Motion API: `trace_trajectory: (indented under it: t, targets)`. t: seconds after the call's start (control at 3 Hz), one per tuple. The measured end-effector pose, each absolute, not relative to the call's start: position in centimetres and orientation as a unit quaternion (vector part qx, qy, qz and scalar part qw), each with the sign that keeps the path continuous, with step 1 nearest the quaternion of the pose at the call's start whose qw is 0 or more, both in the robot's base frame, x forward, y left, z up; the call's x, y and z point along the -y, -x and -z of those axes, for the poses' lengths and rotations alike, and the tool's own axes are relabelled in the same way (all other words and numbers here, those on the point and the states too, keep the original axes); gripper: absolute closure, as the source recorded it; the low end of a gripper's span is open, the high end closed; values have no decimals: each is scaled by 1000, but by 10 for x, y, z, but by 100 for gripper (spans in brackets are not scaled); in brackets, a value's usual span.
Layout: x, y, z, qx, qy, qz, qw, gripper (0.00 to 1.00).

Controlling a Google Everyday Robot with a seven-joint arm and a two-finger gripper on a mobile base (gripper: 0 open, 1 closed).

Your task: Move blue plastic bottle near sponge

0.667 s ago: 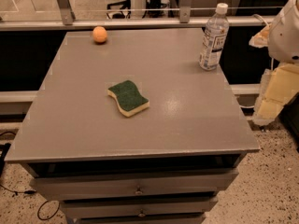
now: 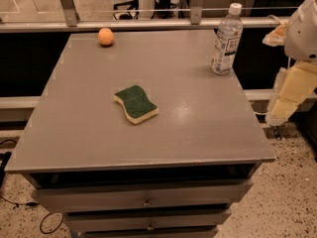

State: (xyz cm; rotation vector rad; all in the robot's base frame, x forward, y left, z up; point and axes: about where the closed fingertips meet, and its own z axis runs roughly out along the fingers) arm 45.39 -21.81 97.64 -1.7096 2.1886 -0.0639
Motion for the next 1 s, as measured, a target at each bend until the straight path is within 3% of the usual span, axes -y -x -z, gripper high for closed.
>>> trace_trajectory:
  t: [1.0]
  targets:
    - [226,-609,-966,-776,546,26,313,0]
